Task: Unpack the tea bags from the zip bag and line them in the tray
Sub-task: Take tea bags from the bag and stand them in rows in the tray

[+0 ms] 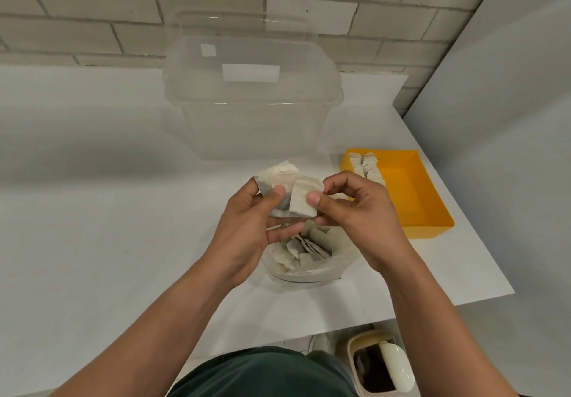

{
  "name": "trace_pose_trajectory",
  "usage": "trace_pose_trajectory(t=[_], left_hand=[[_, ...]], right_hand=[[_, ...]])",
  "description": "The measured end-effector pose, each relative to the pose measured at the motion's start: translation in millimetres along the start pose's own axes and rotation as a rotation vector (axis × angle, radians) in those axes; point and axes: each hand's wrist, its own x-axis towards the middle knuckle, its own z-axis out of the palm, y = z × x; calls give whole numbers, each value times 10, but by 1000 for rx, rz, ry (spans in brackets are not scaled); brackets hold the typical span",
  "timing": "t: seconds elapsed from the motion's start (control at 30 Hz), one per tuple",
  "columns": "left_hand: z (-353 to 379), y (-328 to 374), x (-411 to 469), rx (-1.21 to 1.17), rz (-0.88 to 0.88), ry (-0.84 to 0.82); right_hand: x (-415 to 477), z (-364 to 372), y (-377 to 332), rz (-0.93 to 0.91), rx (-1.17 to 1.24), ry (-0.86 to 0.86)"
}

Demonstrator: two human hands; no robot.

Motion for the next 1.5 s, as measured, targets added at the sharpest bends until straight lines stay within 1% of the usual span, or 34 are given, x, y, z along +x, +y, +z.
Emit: trace_pose_trajectory(t=[0.13, 0.23, 0.33, 0.43, 0.57, 0.67, 0.73, 0.83, 0.9, 0.93, 1.0, 1.13, 1.33, 1.5], left_hand=[[84, -35, 15, -14, 15, 5], [191, -55, 58, -42, 38, 26], [322, -99, 108, -74, 53, 68], [465, -156, 175, -87, 59, 98], [641, -225, 241, -99, 74, 127], [731, -267, 258, -93, 86, 145], [781, -282, 267, -88, 95, 156], [840, -287, 278, -77, 112, 176], [873, -286, 288, -75, 124, 196], [885, -286, 290, -75, 130, 208], [909, -291, 296, -75, 139, 230], [939, -322, 307, -68, 147, 261], [993, -382, 334, -65, 142, 271], [1018, -398, 352, -60, 136, 272]], right_hand=[[-2, -73, -5, -3, 102, 44], [35, -197, -38, -2, 124, 59], [87, -450, -44, -40, 120, 85], [167, -816, 2, -57, 156, 147], [411, -1335, 189, -52, 120, 255], [690, -1640, 460, 23, 13, 298], [866, -1770, 640, 79, -126, 251], [1041, -1837, 808, 203, -292, 69], [1108, -1809, 875, 287, -336, -50], [1134, -1789, 908, 313, -340, -82], [1183, -1758, 984, 311, -364, -83], [1229, -1749, 1082, 228, -433, -28], [1247, -1811, 1202, 209, -535, -24], [1228, -1784, 1126, 234, -810, -124]])
